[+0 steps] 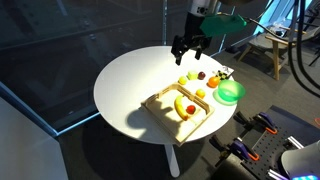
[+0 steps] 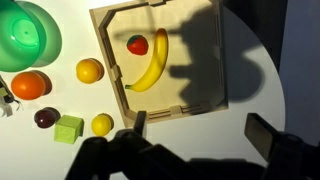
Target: Remove the banana from the crate and put it on the table
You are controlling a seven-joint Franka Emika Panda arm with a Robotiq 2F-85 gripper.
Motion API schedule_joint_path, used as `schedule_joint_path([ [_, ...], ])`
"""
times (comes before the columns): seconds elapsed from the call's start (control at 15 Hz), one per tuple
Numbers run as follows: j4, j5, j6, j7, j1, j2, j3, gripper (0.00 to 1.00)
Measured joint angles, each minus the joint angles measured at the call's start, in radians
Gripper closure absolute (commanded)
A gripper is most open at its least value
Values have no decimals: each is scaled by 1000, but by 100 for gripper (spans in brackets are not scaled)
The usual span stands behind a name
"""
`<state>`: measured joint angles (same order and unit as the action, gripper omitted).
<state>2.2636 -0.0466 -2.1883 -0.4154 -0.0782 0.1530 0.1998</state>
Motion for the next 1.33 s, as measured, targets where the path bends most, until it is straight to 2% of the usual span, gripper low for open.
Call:
schedule_joint_path([
  [0.33,-39,54,-77,-99,5,-104,-36,0],
  [0.87,-134,72,-79,-336,-3,-274,-93,0],
  [1.33,-146,72,-76,-488,-24,-349,-114,0],
])
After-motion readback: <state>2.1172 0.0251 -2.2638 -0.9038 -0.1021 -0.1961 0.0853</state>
